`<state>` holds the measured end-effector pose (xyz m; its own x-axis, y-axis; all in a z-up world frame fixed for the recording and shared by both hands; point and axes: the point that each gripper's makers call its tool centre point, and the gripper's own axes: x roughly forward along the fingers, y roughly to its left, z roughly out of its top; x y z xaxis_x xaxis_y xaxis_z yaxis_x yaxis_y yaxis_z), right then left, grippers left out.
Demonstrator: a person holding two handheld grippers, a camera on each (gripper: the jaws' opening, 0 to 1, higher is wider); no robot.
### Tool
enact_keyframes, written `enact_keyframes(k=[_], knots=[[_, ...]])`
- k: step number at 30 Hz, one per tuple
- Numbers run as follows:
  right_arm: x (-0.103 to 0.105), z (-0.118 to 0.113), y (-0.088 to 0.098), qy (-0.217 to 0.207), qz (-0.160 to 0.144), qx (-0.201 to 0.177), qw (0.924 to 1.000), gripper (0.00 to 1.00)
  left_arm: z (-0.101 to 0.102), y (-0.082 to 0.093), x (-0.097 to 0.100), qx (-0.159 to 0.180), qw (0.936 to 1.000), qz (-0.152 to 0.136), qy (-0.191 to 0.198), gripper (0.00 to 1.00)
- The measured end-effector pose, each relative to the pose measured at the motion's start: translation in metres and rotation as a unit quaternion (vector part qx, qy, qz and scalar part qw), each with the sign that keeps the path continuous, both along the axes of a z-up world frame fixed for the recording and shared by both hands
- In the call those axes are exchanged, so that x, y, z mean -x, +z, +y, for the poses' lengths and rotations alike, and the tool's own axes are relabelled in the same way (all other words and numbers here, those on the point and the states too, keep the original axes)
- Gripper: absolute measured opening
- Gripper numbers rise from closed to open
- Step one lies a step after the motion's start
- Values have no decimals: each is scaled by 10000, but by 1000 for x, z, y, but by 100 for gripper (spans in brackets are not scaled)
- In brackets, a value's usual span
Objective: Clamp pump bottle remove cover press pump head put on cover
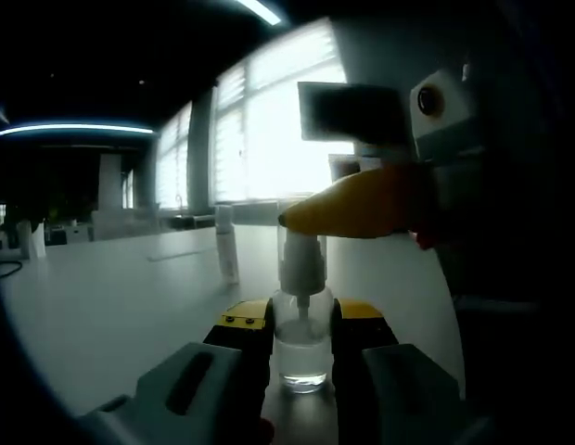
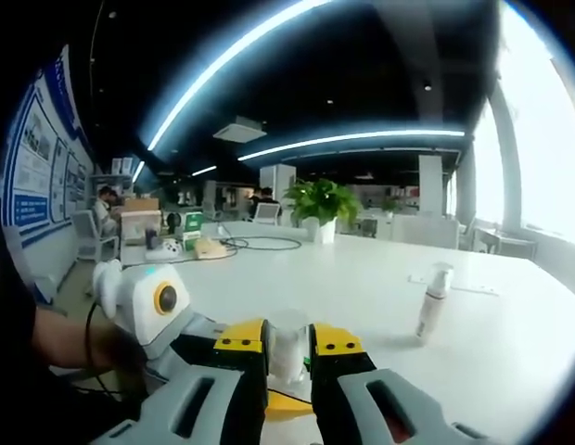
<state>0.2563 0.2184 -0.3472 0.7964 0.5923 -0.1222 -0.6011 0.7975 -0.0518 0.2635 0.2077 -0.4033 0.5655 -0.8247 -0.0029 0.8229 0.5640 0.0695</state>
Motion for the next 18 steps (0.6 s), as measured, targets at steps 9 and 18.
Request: enact_keyframes(k=[9, 18], knots=[[1, -1, 7, 80, -119, -137, 9998, 18, 0, 0, 0, -3, 10000, -1, 6, 15], [7, -3, 23, 245, -396, -282, 9985, 21, 0, -1, -1, -3, 10000, 16, 20, 15]])
